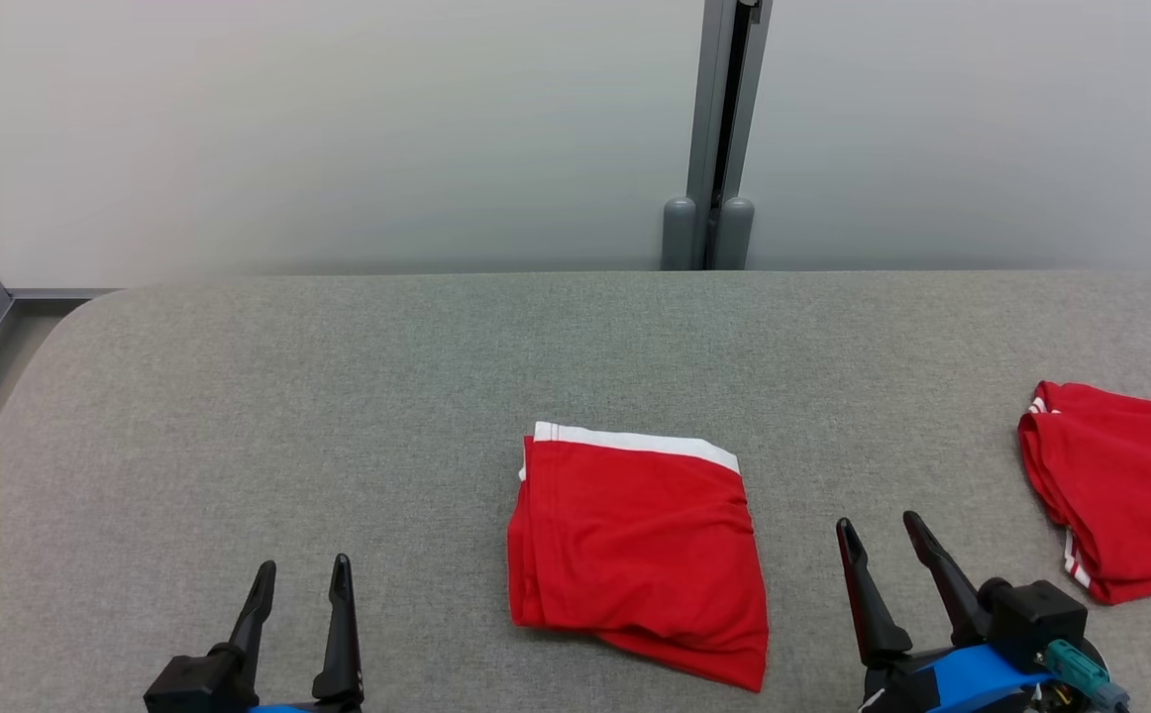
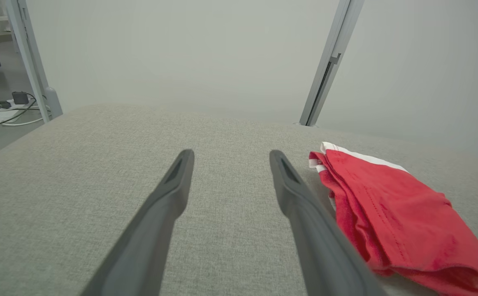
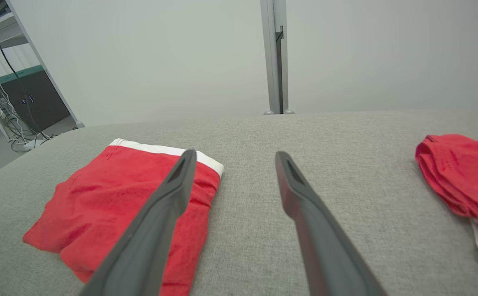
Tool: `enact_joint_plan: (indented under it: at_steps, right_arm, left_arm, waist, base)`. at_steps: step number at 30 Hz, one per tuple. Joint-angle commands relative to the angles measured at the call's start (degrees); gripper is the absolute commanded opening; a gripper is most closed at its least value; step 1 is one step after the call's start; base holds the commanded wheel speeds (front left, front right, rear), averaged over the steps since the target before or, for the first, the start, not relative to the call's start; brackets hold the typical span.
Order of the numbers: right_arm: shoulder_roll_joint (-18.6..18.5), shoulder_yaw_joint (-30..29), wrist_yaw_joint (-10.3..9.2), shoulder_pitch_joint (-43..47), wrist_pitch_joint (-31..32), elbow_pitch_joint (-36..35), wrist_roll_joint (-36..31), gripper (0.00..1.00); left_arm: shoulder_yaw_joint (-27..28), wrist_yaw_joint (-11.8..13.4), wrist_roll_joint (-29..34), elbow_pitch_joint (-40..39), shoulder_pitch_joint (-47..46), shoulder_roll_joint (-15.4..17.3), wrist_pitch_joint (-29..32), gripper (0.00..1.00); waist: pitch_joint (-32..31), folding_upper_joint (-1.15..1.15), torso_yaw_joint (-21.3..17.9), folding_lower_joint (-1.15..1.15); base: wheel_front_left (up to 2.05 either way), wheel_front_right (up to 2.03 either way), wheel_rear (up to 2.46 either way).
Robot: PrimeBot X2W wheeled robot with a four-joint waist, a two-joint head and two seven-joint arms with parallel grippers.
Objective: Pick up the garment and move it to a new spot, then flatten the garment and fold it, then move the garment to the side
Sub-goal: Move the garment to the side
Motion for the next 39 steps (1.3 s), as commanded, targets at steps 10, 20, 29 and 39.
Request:
enact_joint_plan:
  at_steps: [10,20,29,39]
  right_arm:
    - [0.07,0.23,0.01,-0.86,-0.14,0.6,-0.77,1.0]
    - [0.04,0.41,0.01,-7.66,13.34,0.94,-0.34,1.0]
    - [0.0,-1.08,0.01,-14.14,34.85,5.72,0.02,1.0]
    - [0.01,-2.45,0.01,-15.77,43.65,11.74,2.0,1.0]
  left_arm:
    - [0.89,-0.84,0.95,0.69,0.18,-0.8,-0.23,1.0]
    - [1.23,-1.3,1.77,1.07,-1.94,-1.39,-0.23,1.0]
    - [1.98,-1.76,2.58,1.44,-3.17,-3.21,-0.23,1.0]
    - [3.01,-2.95,3.76,1.95,-3.92,-4.9,-0.2,1.0]
  waist:
    - [0.17,0.0,0.13,0.0]
    - [1.73,0.0,1.87,0.0]
    - [4.1,0.0,5.73,0.0]
    - [5.91,0.0,10.39,0.0]
  base:
    - [0.0,0.0,0.0]
    - [0.0,0.0,0.0]
    - [0.0,0.0,0.0]
    - [0.0,0.0,0.0]
